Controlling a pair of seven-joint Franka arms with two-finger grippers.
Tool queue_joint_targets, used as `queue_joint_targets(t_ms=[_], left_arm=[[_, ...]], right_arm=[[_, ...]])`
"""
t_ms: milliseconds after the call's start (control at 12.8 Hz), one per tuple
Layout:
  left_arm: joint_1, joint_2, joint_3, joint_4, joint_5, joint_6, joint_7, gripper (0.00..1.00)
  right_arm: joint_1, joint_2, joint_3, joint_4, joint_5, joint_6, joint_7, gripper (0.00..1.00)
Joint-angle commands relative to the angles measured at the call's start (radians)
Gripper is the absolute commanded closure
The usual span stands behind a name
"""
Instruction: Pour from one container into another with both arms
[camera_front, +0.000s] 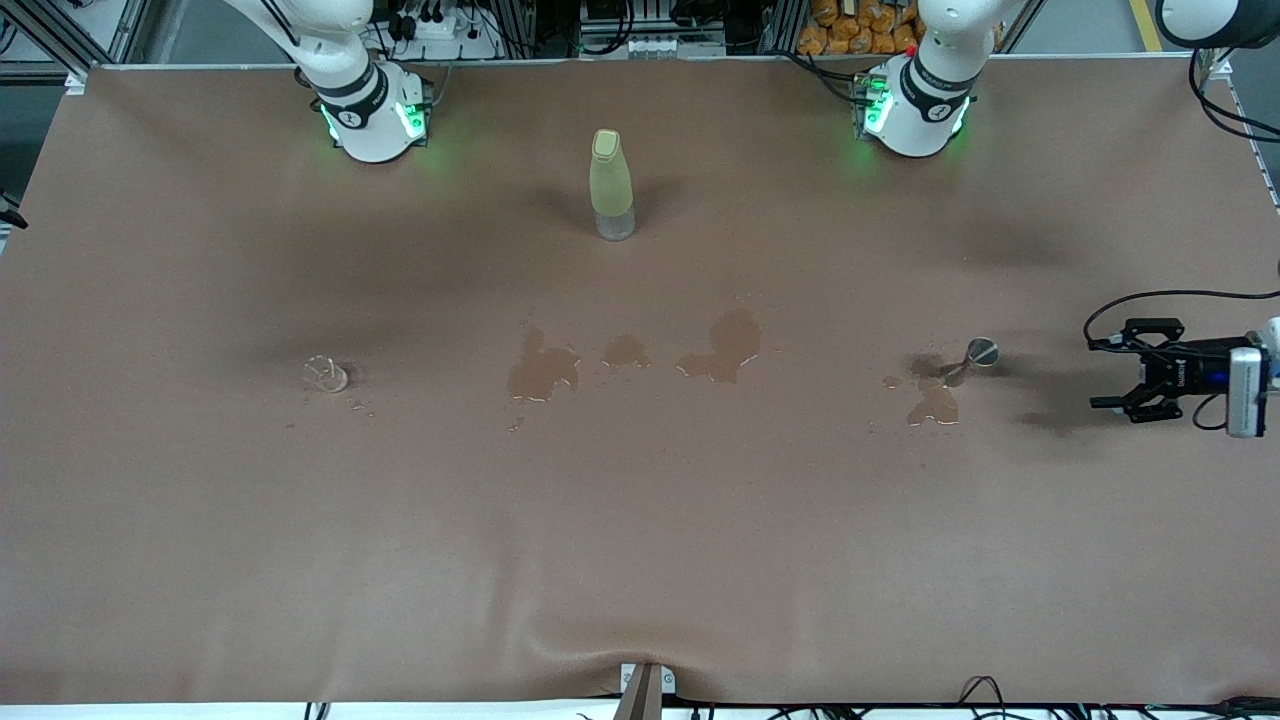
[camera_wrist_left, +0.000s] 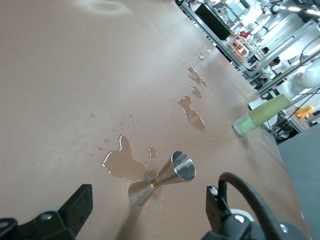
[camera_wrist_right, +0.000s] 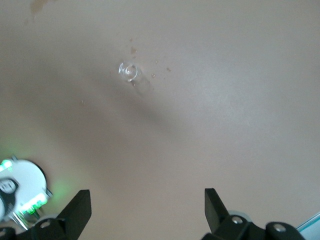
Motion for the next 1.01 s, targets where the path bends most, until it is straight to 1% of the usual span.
queue_joint_targets(t_ms=[0,156,312,468,546,702,780,936], left_arm=[[-0.003,0.008,-0.014,0.011,-0.016,-0.02,0.147,0.0],[0.002,0.026,-0.025,-0.001,-0.024,-0.022,0.306,0.0],[0.005,0.059,-0.025,-0.015,-0.026,-0.028,0.418,0.0],[0.007,0.109,-0.027,-0.015,-0.064,-0.051,0.519,0.0],[0.005,0.123,-0.027,-0.015,-0.069,-0.051,0.545,0.0],[-0.004,0.149,-0.027,-0.012,-0.075,-0.049,0.579,0.0],[-0.006,0.152,-0.027,-0.012,-0.076,-0.049,0.579,0.0],[-0.016,0.158,-0.027,-0.01,-0.104,-0.039,0.587,0.0]], right_arm=[[-0.013,-0.013,0.016,-0.045,-0.052,0.059,-0.238,0.0],[-0.014,-0.015,0.015,-0.074,-0.058,0.107,-0.401,0.0],[-0.005,-0.015,-0.024,-0.12,-0.054,0.159,-0.489,0.0],[-0.003,-0.011,-0.047,-0.161,-0.025,0.2,-0.545,0.0],[-0.002,-0.01,-0.063,-0.19,0.015,0.22,-0.569,0.0],[0.03,-0.007,-0.126,-0.262,0.121,0.28,-0.665,0.0],[0.041,-0.005,-0.148,-0.293,0.162,0.303,-0.707,0.0],[0.043,0.004,-0.169,-0.35,0.254,0.329,-0.788,0.0]])
